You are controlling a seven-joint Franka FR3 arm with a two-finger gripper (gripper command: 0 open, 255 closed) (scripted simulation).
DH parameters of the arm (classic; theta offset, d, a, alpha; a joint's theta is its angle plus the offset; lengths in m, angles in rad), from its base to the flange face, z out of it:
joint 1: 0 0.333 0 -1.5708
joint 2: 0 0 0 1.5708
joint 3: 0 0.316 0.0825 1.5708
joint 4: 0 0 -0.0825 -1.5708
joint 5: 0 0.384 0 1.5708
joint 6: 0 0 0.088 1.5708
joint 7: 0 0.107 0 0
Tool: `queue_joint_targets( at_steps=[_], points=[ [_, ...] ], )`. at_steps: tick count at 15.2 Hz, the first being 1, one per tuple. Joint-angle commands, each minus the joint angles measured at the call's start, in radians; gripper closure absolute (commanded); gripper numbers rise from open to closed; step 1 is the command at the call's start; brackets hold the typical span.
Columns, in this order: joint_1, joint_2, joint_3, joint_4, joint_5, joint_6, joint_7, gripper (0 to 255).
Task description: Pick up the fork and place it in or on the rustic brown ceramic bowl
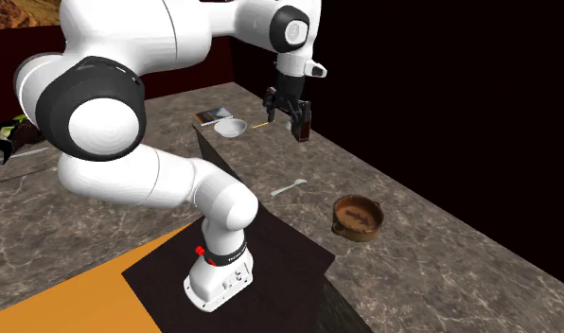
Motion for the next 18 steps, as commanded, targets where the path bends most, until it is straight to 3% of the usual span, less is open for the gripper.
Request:
queue_joint_targets(
  at_steps=[1,9,18],
  points=[
    [0.000,0.000,0.000,0.000,0.000,0.000,0.000,0],
    [0.006,0.132,0.080,-0.158,0.048,0.294,0.099,0],
    [0.011,0.420,0.164,-0.220,0.080,0.649,0.210,0]
  ],
)
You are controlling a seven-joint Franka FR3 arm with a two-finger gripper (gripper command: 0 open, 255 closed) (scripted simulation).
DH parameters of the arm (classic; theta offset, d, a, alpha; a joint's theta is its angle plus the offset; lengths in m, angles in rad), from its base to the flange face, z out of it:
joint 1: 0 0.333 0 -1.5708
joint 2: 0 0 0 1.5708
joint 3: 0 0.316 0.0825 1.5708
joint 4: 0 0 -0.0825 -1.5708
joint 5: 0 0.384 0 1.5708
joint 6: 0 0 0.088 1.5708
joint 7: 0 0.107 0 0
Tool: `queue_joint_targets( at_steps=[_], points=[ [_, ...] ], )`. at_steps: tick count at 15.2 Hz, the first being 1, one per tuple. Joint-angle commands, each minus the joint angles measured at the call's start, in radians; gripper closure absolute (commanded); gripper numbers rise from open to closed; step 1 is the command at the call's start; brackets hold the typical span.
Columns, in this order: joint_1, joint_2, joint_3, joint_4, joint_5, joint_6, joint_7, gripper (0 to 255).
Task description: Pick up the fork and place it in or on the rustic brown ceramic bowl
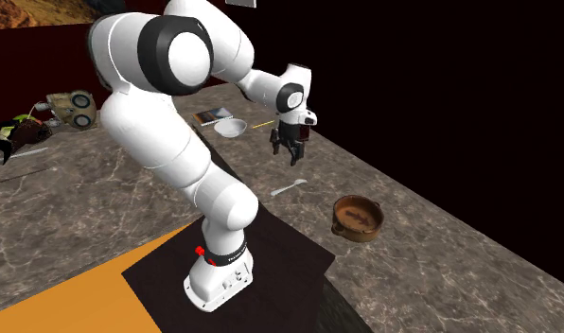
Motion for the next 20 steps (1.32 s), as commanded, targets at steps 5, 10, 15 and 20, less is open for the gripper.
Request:
queue_joint_targets(
  at_steps=[5,10,15,20],
  points=[
    [-0.007,0.254,0.043,0.020,-0.013,0.236,0.083,0],
    [-0.008,0.480,0.058,0.082,-0.066,0.398,0.176,0],
    [0.005,0.608,0.047,0.111,-0.103,0.495,0.222,0],
    [0.012,0.673,0.040,0.109,-0.119,0.561,0.233,0]
  ],
)
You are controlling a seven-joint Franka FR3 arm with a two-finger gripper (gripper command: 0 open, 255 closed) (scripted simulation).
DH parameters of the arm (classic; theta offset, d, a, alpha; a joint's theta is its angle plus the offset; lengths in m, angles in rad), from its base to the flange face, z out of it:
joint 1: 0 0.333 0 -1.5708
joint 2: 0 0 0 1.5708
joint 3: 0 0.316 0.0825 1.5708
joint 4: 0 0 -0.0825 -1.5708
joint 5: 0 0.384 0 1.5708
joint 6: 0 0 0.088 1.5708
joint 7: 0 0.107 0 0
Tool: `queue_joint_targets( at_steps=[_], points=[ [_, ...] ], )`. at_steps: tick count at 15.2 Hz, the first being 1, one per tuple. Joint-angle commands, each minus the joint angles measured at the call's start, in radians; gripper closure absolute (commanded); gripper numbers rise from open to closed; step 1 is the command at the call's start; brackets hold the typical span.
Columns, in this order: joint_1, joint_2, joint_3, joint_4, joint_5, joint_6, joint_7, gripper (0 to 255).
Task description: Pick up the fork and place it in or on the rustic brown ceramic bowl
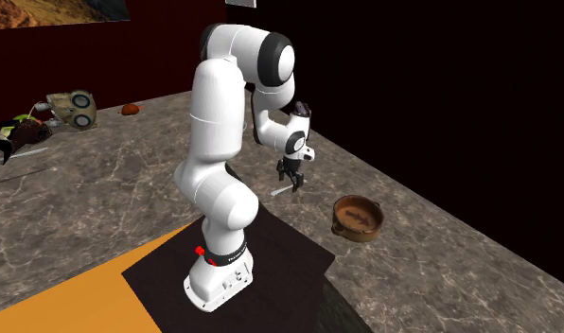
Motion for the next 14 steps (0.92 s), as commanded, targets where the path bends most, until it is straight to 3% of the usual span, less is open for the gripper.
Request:
queue_joint_targets(
  at_steps=[1,8,9,14],
  points=[
    [0.002,0.011,-0.001,-0.001,-0.003,0.013,0.002,0],
    [0.002,0.011,-0.001,-0.001,-0.003,0.013,0.002,0],
    [0.002,0.011,-0.001,-0.001,-0.003,0.013,0.002,255],
    [0.002,0.011,-0.001,-0.001,-0.003,0.013,0.002,255]
  ],
)
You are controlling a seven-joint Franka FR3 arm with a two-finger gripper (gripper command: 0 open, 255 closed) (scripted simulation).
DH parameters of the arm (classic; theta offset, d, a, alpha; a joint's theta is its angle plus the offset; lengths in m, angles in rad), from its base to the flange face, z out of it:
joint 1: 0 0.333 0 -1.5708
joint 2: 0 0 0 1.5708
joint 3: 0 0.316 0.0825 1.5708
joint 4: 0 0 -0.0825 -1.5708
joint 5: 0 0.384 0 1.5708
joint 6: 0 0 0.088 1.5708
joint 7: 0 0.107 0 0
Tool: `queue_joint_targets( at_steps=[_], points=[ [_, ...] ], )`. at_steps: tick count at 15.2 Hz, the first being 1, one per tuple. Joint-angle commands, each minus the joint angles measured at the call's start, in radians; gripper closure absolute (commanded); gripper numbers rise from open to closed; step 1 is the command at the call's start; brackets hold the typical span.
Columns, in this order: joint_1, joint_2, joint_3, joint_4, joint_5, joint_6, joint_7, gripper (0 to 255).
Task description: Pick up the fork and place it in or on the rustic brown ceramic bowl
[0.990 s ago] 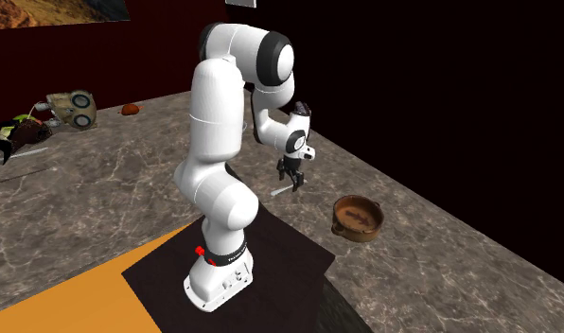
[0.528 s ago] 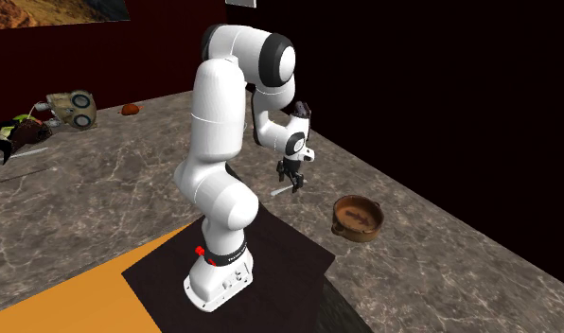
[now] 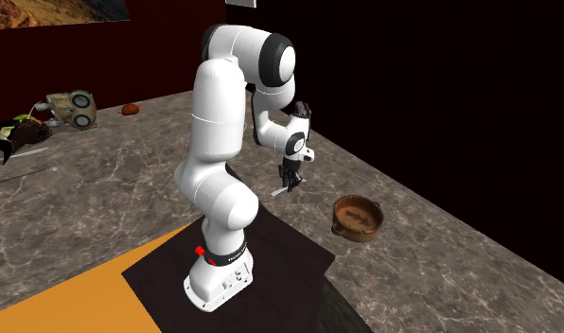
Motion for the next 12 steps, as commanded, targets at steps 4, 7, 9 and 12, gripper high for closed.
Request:
queue_joint_targets(
  at_steps=[4,7,9,12],
  points=[
    [0.000,0.000,0.000,0.000,0.000,0.000,0.000,255],
    [-0.005,-0.047,0.007,-0.006,0.012,-0.041,-0.006,255],
    [-0.007,-0.078,0.011,-0.009,0.020,-0.068,-0.011,255],
    [-0.010,-0.123,0.016,-0.011,0.031,-0.111,-0.017,255]
  ],
)
